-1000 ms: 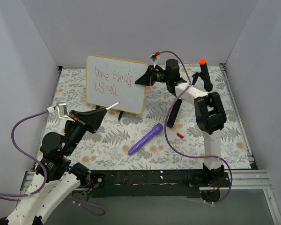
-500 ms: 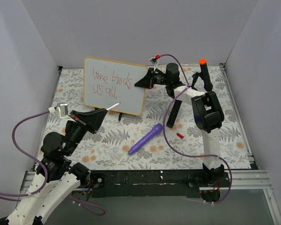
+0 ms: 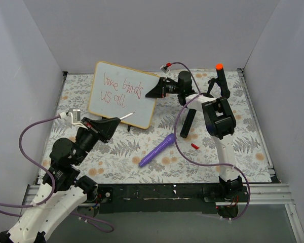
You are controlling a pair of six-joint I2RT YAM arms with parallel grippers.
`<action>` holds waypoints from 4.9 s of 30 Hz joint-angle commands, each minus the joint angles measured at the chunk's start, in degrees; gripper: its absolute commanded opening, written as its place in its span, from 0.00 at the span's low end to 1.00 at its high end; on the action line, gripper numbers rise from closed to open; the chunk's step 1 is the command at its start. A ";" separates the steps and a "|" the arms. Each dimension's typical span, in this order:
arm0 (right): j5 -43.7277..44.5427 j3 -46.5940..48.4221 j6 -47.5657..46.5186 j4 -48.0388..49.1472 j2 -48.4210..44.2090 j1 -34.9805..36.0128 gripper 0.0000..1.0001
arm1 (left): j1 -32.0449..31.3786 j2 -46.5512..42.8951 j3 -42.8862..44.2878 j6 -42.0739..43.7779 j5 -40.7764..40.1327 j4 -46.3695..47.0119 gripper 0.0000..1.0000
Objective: Write a sentence on the whiteboard
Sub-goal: Place the whiteboard on the whiteboard stand, then close the whiteboard marker at the center of the board.
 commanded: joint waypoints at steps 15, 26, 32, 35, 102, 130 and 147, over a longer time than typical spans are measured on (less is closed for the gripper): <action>-10.50 15.00 -3.54 2.40 5.83 -1.31 0.05 | 0.36 2.35 2.40 0.93 3.82 -0.91 0.00; -8.39 15.09 -6.08 -3.32 4.43 0.88 0.21 | 0.28 2.79 3.01 2.08 4.52 -1.17 0.00; -7.51 14.56 -9.77 -7.98 3.37 1.24 0.34 | 0.36 1.56 2.57 2.16 4.17 -1.52 0.00; -7.42 14.47 -11.53 -10.00 2.67 1.32 0.45 | 0.36 1.56 2.48 2.34 4.43 -1.52 0.00; 30.63 -31.92 -77.35 -87.24 -64.56 -6.84 0.98 | 0.28 -5.56 -6.92 0.23 17.35 9.81 0.00; 33.18 -48.11 -87.47 -89.46 -70.55 -14.67 0.85 | 0.28 -5.82 -12.28 -3.64 17.09 12.80 0.00; 30.80 -48.37 -85.28 -84.29 -59.91 -13.44 0.52 | 0.28 -3.71 -13.87 -2.76 18.14 14.82 0.00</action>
